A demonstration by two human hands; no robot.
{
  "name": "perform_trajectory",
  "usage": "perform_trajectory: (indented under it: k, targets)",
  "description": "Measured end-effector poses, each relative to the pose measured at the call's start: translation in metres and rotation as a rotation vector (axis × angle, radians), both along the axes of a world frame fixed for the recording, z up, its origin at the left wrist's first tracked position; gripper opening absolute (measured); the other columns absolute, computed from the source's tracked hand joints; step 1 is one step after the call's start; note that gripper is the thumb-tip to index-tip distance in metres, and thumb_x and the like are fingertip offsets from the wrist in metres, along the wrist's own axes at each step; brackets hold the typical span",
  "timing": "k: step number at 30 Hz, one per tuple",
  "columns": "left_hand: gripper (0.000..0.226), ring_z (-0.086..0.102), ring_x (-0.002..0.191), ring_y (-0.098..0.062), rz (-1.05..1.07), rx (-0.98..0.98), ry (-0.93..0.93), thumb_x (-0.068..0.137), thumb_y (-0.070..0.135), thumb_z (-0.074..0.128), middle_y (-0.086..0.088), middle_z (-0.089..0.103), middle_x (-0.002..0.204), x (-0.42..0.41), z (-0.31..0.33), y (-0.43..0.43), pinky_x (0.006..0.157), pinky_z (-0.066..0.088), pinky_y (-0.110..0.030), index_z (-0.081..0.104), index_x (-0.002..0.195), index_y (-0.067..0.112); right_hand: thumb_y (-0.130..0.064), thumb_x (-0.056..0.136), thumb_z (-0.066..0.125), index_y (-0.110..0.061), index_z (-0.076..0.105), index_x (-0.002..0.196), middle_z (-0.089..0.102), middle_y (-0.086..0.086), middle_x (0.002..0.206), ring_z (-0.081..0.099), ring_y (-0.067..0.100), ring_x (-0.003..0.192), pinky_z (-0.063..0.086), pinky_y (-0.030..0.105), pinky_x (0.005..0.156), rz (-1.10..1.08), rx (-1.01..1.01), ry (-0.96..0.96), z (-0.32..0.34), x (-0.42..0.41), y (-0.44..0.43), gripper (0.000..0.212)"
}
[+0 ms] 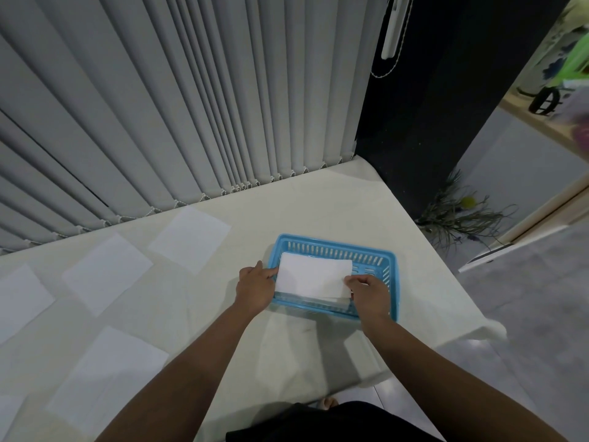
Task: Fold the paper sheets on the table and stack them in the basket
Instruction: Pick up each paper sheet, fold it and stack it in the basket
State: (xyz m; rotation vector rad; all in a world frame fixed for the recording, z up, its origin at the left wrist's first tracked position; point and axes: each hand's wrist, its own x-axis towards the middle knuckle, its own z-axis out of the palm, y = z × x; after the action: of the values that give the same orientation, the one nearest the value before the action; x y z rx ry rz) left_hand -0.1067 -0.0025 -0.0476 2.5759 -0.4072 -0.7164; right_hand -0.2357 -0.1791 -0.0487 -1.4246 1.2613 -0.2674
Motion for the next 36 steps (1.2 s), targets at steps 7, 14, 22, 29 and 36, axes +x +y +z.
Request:
perform_trajectory:
  k: [7, 14, 22, 29, 36]
  targets:
    - [0.045, 0.051, 0.115, -0.036, 0.076, -0.049, 0.037, 0.094, 0.011, 0.034, -0.015, 0.055, 0.127, 0.005, -0.010, 0.000, 0.099, 0.048, -0.044, 0.063, 0.123, 0.027, -0.023, 0.085, 0.068, -0.010, 0.069, 0.084, 0.068, 0.006, 0.083, 0.061, 0.024, 0.078, 0.048, 0.031, 0.071, -0.008, 0.016, -0.004, -0.003, 0.002, 0.001, 0.013]
    - [0.050, 0.049, 0.118, -0.036, 0.032, 0.026, -0.056, 0.095, 0.011, 0.028, -0.018, 0.050, 0.134, 0.006, -0.007, -0.003, 0.099, 0.045, -0.041, 0.057, 0.130, 0.031, -0.024, 0.086, 0.067, -0.014, 0.065, 0.091, 0.065, -0.001, 0.088, 0.060, 0.019, 0.086, 0.051, 0.038, 0.085, 0.058, -0.109, 0.033, 0.003, -0.008, 0.003, 0.012]
    - [0.054, 0.032, 0.138, -0.025, -0.052, 0.037, -0.142, 0.099, 0.007, 0.024, -0.009, 0.032, 0.153, 0.001, -0.003, -0.004, 0.113, 0.020, -0.030, 0.024, 0.150, 0.023, -0.017, 0.086, 0.066, -0.017, 0.068, 0.088, 0.068, -0.002, 0.088, 0.063, 0.016, 0.084, 0.049, 0.027, 0.075, 0.167, -0.180, 0.070, 0.000, -0.018, 0.002, 0.003]
    - [0.053, 0.035, 0.132, -0.028, 0.067, -0.040, -0.105, 0.098, 0.009, 0.024, -0.008, 0.038, 0.147, -0.003, 0.002, -0.004, 0.110, 0.025, -0.029, 0.031, 0.147, 0.029, -0.021, 0.087, 0.065, -0.018, 0.066, 0.090, 0.067, -0.003, 0.091, 0.064, 0.018, 0.091, 0.048, 0.026, 0.073, 0.180, -0.187, 0.072, 0.000, -0.019, 0.001, 0.005]
    - [0.047, 0.023, 0.138, -0.026, 0.022, -0.018, -0.087, 0.099, 0.021, 0.033, -0.006, 0.030, 0.154, -0.018, -0.001, 0.003, 0.111, 0.026, -0.033, 0.037, 0.145, 0.024, -0.044, 0.082, 0.067, -0.029, 0.050, 0.136, 0.047, -0.005, 0.144, 0.045, 0.020, 0.130, 0.037, 0.043, 0.109, 0.599, -0.470, 0.204, 0.001, -0.028, 0.005, 0.058]
